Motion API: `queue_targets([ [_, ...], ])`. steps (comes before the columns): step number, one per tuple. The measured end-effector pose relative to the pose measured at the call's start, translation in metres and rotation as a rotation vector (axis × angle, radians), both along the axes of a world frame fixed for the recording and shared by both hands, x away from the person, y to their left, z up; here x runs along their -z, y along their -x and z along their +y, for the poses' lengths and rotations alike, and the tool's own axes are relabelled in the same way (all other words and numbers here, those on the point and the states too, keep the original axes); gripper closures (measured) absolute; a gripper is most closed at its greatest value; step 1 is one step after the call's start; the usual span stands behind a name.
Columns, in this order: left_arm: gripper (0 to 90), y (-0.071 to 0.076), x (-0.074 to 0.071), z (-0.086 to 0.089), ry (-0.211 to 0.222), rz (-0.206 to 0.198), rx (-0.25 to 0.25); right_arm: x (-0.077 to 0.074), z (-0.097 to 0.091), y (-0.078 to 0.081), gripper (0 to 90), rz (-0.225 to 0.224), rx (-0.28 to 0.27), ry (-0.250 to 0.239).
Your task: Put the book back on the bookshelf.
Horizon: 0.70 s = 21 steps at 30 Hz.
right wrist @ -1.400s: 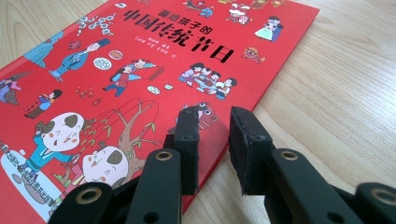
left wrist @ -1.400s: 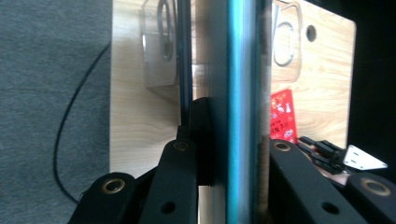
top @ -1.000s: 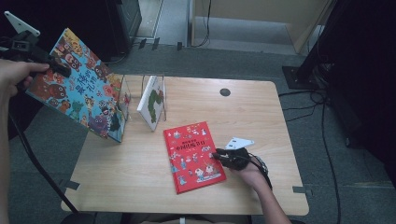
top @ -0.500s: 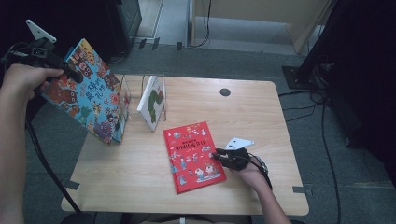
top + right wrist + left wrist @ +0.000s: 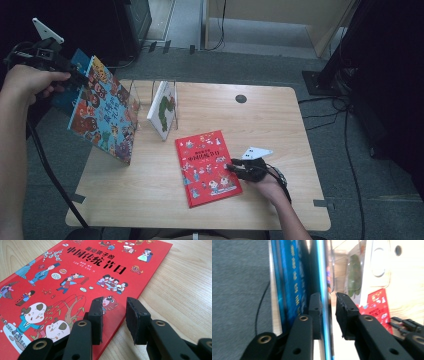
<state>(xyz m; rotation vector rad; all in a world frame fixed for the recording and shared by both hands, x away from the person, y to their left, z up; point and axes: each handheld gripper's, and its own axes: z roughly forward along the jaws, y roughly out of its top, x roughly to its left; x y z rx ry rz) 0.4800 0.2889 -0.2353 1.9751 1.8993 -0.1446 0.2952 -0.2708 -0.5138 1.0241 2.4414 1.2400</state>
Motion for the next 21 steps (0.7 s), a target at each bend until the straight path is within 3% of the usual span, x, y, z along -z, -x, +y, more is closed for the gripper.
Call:
queue_targets([
  [2,70.9,0.002,-0.001,0.003,0.006,-0.003,0.001,0.0,0.0,0.0,65.7,0.0,-0.001,0.0],
  [5,66.3,0.006,-0.007,0.005,0.056,-0.045,0.008,0.0,0.0,0.0,65.7,0.002,-0.001,-0.001],
  [9,60.5,0.01,-0.02,-0.002,0.012,-0.063,0.019,-0.001,-0.001,-0.001,62.3,0.005,0.013,-0.014],
  [12,59.2,0.016,-0.032,-0.004,0.03,-0.097,0.038,-0.003,-0.003,-0.001,60.7,-0.012,0.029,-0.022],
  [15,58.1,0.022,-0.039,-0.007,0.02,-0.118,0.044,-0.005,-0.004,-0.002,59.2,-0.011,0.058,-0.011],
  [21,59.3,0.039,-0.04,-0.024,0.022,-0.159,0.064,-0.01,-0.003,-0.008,57.9,-0.015,0.08,-0.008],
])
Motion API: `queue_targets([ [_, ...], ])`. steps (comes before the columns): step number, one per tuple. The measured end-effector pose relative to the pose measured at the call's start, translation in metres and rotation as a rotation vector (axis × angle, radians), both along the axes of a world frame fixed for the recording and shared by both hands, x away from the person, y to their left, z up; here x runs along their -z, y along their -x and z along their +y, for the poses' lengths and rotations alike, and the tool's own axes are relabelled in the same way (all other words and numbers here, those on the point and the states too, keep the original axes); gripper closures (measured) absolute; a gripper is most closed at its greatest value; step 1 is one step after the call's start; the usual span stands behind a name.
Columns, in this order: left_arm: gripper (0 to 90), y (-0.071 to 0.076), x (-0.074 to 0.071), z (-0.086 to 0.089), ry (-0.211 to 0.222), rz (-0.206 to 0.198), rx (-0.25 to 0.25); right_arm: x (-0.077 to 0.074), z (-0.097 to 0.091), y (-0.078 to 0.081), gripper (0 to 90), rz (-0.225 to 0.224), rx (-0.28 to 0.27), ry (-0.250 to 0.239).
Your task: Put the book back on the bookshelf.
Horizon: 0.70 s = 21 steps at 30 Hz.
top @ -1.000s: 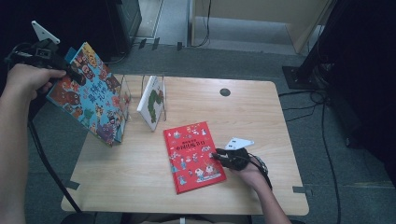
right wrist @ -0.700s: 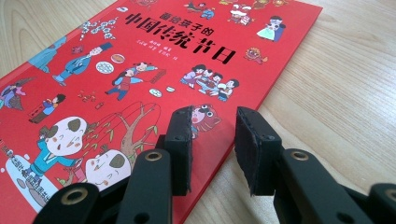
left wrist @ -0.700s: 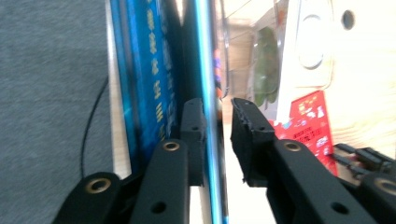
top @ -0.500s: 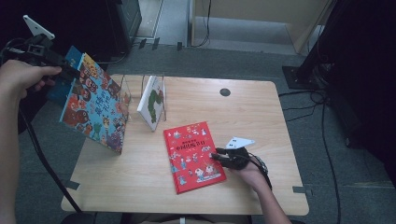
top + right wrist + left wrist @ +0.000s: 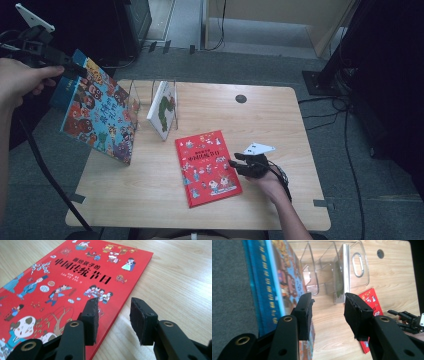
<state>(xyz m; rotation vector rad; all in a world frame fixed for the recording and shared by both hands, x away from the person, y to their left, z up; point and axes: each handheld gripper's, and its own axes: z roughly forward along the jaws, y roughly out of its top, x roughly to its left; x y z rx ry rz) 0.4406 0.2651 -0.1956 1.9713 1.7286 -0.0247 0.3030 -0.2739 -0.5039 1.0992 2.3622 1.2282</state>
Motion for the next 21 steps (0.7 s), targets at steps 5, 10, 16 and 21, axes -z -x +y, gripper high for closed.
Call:
queue_targets([
  [5,59.5,0.013,0.012,-0.013,0.016,-0.009,0.037,0.0,0.003,-0.006,52.1,0.006,0.036,0.001],
  [10,57.8,0.027,0.027,-0.028,0.019,-0.041,0.059,-0.001,0.008,-0.011,52.0,0.004,0.033,0.01],
  [16,55.0,0.043,0.046,-0.05,0.031,-0.054,0.103,-0.002,0.012,-0.017,50.4,0.002,0.03,0.023],
  [21,54.1,0.055,0.068,-0.069,0.057,-0.085,0.134,-0.001,0.015,-0.019,54.6,0.004,0.028,0.006],
])
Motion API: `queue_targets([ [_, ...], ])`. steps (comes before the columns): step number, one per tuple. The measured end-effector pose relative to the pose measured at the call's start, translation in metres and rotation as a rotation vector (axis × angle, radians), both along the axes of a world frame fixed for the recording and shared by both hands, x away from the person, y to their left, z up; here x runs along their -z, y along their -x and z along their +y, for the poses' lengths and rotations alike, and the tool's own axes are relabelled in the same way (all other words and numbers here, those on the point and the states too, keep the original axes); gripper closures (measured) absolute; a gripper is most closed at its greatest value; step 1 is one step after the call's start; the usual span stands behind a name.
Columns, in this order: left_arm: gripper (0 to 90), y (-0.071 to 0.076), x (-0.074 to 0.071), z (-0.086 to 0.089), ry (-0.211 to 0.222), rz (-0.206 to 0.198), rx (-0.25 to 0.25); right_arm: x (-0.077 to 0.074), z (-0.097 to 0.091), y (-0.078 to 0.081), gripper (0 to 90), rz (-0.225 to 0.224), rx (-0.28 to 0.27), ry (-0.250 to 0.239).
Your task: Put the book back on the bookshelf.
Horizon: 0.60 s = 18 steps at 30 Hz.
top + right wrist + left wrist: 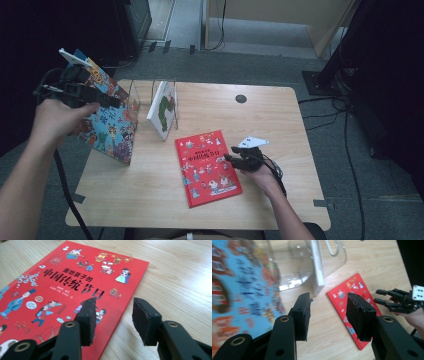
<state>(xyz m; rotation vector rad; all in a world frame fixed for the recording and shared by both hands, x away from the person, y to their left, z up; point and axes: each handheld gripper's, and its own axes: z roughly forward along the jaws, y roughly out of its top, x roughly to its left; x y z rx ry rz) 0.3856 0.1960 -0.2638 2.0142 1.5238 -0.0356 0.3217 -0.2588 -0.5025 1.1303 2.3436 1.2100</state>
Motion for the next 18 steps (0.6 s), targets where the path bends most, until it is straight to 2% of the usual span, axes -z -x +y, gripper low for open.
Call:
queue_targets([
  [6,53.0,0.008,0.036,-0.019,0.019,-0.009,0.031,0.001,0.001,-0.001,58.1,0.004,0.01,0.001],
  [8,52.8,0.01,0.047,-0.024,0.008,-0.022,0.035,-0.001,0.001,-0.003,59.2,0.012,0.022,-0.024],
  [9,52.7,0.01,0.052,-0.026,0.018,-0.019,0.033,-0.001,0.0,-0.003,59.5,0.008,0.027,-0.034],
  [12,52.4,0.013,0.068,-0.033,0.019,-0.018,0.043,-0.001,0.001,-0.002,58.2,0.018,0.019,-0.02],
  [14,52.1,0.015,0.078,-0.038,0.014,-0.016,0.054,-0.001,0.001,-0.003,56.6,0.024,0.016,-0.026],
  [16,51.9,0.017,0.09,-0.044,0.033,-0.011,0.065,0.0,0.001,-0.003,56.8,0.03,0.014,-0.034],
  [18,52.0,0.019,0.103,-0.052,0.024,-0.021,0.079,0.0,0.001,-0.003,56.9,0.034,0.014,-0.027],
])
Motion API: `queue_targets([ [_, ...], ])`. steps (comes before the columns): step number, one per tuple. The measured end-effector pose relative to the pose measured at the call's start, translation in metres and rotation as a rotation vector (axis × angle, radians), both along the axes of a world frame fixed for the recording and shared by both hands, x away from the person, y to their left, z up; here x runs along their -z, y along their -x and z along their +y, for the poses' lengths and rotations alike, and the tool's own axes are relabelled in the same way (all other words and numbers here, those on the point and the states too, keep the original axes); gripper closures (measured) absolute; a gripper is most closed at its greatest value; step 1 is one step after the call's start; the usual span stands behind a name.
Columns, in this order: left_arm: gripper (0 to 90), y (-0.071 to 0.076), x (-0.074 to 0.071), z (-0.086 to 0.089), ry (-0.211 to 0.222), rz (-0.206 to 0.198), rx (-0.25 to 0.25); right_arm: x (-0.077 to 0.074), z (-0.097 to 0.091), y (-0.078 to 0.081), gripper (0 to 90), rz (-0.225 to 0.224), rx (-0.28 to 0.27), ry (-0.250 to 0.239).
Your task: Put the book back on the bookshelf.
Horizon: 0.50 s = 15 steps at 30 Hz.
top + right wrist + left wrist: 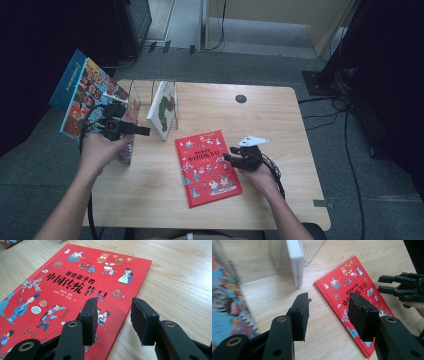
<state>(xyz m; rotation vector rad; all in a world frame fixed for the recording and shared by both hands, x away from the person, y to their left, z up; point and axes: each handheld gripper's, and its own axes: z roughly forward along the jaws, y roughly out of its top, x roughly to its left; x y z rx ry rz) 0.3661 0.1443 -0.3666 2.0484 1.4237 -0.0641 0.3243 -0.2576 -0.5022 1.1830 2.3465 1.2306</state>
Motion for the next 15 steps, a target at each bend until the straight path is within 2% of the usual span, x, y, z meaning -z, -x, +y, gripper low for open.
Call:
queue_targets([
  [3,51.9,0.003,0.015,-0.008,-0.011,-0.011,0.016,0.001,0.001,0.002,56.6,0.009,-0.016,0.018],
  [7,51.6,0.004,0.039,-0.017,0.006,0.026,0.03,0.004,0.003,0.003,53.0,0.028,-0.037,0.048],
  [10,51.1,0.006,0.053,-0.024,0.019,0.038,0.04,0.005,0.003,0.004,49.6,0.022,-0.037,0.071],
  [13,50.1,0.009,0.068,-0.035,0.029,0.047,0.064,0.007,0.003,0.007,49.3,-0.001,-0.035,0.072],
  [15,49.2,0.01,0.075,-0.041,0.014,0.041,0.074,0.008,0.003,0.008,48.8,0.006,-0.037,0.075],
])
